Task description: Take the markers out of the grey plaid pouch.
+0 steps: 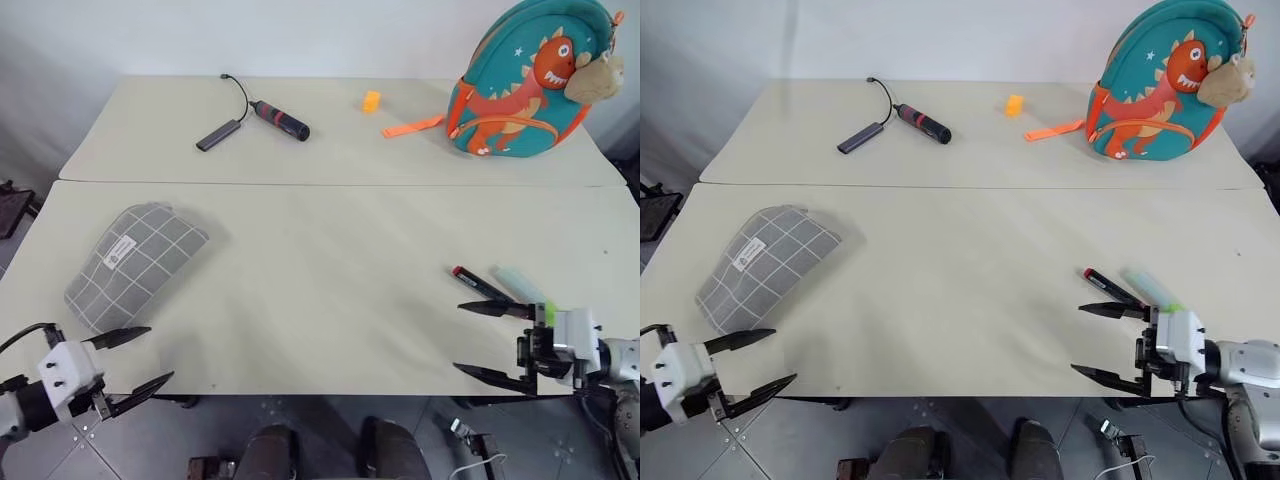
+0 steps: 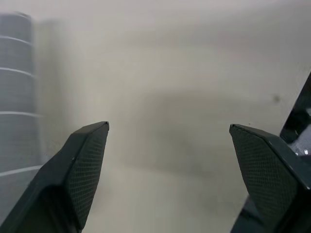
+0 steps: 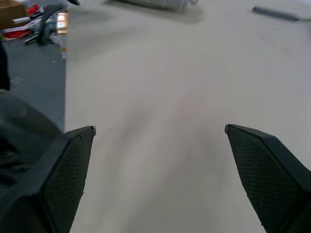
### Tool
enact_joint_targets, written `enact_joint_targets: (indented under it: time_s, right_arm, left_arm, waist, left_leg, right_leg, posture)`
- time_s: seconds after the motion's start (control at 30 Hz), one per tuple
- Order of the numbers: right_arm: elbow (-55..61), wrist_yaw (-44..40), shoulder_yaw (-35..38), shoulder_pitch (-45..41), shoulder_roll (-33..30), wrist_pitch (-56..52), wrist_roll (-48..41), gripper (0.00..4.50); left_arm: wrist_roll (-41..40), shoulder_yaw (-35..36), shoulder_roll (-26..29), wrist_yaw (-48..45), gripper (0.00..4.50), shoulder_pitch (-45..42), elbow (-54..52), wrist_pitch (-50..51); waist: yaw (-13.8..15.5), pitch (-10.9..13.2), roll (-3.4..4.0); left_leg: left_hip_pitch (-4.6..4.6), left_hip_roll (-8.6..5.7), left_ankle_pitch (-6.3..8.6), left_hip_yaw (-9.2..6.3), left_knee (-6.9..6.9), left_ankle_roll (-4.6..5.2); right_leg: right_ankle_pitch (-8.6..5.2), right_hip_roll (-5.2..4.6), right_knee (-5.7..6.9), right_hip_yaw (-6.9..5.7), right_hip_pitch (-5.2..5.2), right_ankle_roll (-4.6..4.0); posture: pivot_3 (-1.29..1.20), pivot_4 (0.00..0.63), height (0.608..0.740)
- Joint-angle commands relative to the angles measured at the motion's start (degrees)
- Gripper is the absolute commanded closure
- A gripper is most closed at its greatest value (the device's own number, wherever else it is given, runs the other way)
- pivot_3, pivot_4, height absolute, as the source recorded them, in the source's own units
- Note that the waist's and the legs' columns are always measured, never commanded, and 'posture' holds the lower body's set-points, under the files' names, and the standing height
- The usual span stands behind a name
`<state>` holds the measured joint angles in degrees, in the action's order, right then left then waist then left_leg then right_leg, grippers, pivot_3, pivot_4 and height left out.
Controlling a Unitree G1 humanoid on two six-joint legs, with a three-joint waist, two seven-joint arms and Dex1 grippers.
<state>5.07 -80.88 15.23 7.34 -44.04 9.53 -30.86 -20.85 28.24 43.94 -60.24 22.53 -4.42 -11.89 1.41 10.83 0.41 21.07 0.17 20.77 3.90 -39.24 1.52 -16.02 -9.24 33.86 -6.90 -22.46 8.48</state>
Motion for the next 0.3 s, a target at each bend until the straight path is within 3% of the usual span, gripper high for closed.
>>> enact_joint_targets:
  time_s: [0.03,0.3]
  right_arm:
    - [3.37,2.58,-1.84,2.92,3.29,1.92,1.02,0.0]
    - [2.8,3.82,-1.05,1.4,3.09,3.15,0.68,0.0]
  left_arm:
    - [0.21,-2.57,-0.19,-0.26,0.27,-3.19,1.34,-0.7]
    - [-1.58,-3.35,1.13,-3.11,0.27,-5.08,4.18,0.42]
  waist:
    - [0.15,-0.05,-0.09]
    - [-0.85,-0.09,-0.15]
  left_leg:
    - [0.01,-0.02,0.0,0.0,0.0,0.0]
    - [-0.06,-0.01,0.0,0.07,0.0,0.03]
  right_leg:
    - [0.0,0.0,0.0,-0.02,0.01,0.0]
    - [0.04,-0.01,0.01,0.0,0.01,0.08]
  posture:
    - [0.0,0.15,0.74]
    - [0.0,0.15,0.74]
